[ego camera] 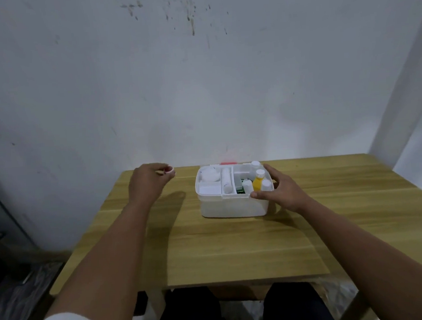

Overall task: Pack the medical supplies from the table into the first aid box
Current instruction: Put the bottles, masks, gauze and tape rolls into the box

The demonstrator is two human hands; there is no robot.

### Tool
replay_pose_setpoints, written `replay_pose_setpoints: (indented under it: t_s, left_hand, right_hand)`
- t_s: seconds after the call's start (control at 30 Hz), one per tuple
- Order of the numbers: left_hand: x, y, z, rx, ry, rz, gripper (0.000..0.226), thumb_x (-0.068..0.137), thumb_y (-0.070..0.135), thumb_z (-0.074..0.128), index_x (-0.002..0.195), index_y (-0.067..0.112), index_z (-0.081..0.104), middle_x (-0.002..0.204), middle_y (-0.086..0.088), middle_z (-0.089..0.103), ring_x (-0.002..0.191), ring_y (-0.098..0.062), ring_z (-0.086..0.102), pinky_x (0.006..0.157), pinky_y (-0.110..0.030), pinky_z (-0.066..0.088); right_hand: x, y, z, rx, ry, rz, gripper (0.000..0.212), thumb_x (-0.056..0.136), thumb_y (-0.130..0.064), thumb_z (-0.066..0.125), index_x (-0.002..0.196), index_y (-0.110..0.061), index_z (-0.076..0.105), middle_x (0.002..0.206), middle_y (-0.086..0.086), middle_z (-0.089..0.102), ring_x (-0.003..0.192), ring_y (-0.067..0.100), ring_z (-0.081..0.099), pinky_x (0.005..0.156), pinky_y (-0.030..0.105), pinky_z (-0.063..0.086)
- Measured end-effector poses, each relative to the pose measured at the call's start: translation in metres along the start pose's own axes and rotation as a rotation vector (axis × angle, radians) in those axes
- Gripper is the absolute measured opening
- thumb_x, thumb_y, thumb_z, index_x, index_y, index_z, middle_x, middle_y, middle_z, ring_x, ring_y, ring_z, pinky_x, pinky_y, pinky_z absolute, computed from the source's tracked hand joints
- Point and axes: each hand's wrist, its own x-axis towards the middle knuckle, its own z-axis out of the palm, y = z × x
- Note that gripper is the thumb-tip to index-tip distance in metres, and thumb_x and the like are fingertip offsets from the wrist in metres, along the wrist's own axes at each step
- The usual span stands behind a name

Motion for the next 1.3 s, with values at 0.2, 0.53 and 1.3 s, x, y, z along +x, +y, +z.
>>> replay_pose_setpoints:
  t_s: [0.2, 0.53, 1.3]
  left_hand:
    - [-0.013, 0.074, 0.014, -0.011, -0.250, 0.271, 0.023, 0.080, 0.045, 0.084, 0.097, 0.029, 0.083, 0.092, 0.023, 0.076, 0.078, 0.007, 0.068, 0.074, -0.026, 0.056]
    - [-0.030, 0.085, 0.046, 0.304, -0.331, 0.293, 0.015, 0.082, 0.043, 0.078, 0.088, 0.030, 0.079, 0.087, 0.014, 0.074, 0.081, -0.008, 0.068, 0.070, -0.036, 0.058]
    - [-0.017, 0.113, 0.048, 0.474, -0.458, 0.172, 0.019, 0.075, 0.026, 0.082, 0.084, 0.019, 0.067, 0.081, 0.004, 0.066, 0.083, -0.021, 0.064, 0.057, -0.027, 0.043]
  right_hand:
    - [-0.003, -0.004, 0.001, 0.015, 0.000, 0.000, 0.111, 0.056, -0.061, 0.096, 0.153, -0.046, 0.044, 0.138, -0.019, 0.065, 0.119, 0.004, 0.066, 0.099, 0.038, 0.060]
    - [-0.003, -0.003, 0.001, 0.006, 0.015, -0.008, 0.111, 0.054, -0.065, 0.096, 0.151, -0.046, 0.046, 0.140, -0.018, 0.064, 0.121, 0.010, 0.066, 0.098, 0.038, 0.060]
    - [-0.004, -0.004, -0.002, 0.008, 0.007, 0.008, 0.113, 0.057, -0.062, 0.095, 0.156, -0.038, 0.043, 0.143, -0.013, 0.061, 0.122, 0.011, 0.064, 0.096, 0.031, 0.059]
